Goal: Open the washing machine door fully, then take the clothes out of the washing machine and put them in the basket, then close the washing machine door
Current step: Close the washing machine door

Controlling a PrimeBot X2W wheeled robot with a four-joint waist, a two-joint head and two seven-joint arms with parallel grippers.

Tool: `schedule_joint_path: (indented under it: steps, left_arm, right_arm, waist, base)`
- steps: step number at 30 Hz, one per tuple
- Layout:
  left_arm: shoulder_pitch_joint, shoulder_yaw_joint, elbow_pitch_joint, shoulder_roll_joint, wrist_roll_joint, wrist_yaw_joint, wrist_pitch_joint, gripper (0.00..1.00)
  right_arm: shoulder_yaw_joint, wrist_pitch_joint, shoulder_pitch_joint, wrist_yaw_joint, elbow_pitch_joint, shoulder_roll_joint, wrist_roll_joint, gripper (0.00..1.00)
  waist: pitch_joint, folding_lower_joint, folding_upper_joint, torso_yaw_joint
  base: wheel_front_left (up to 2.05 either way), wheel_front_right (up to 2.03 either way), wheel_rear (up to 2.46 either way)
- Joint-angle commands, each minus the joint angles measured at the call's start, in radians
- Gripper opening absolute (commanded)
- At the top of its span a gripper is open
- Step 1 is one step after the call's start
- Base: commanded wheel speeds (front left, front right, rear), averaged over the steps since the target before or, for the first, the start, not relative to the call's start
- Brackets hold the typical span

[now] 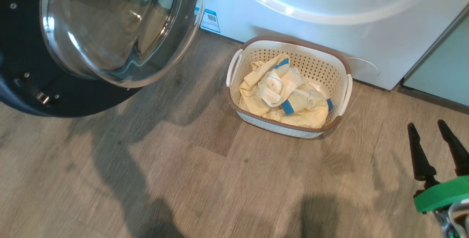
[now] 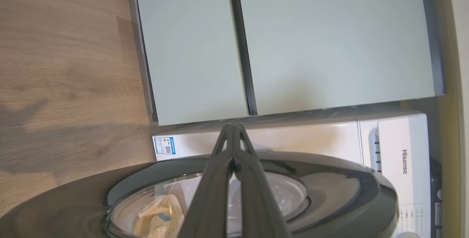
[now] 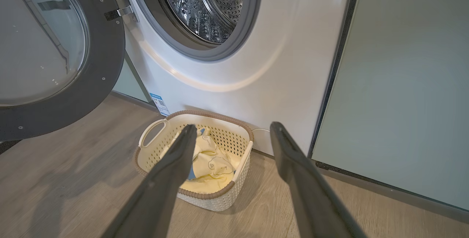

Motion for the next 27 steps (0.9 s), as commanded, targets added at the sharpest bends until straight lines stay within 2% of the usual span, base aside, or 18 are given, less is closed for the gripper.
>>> schedule_joint_path:
  steps: [1, 12, 27]
  left_arm:
    - [-0.031, -0.008, -0.043, 0.049, 0.011, 0.0, 0.021, 0.0]
    - [-0.035, -0.041, -0.053, 0.026, 0.017, -0.008, 0.085, 0.0]
    - [-0.008, -0.115, -0.074, -0.067, 0.021, -0.08, 0.209, 0.0]
  right_arm:
    - [0.015, -0.009, -0.029, 0.003, -0.03, -0.025, 0.004, 1.0]
    - [0.013, -0.009, -0.029, 0.003, -0.024, -0.015, 0.004, 1.0]
    - [0.006, -0.009, -0.001, 0.003, -0.007, 0.026, 0.004, 1.0]
  waist:
    - [0.004, -0.0001, 0.0, -0.001]
    - [-0.005, -0.0001, 0.0, -0.011]
    - [-0.098, -0.0001, 0.0, -0.012]
  base:
    - [0.0, 0.0, 0.0]
    - [0.0, 0.0, 0.0]
    - [0.0, 0.0, 0.0]
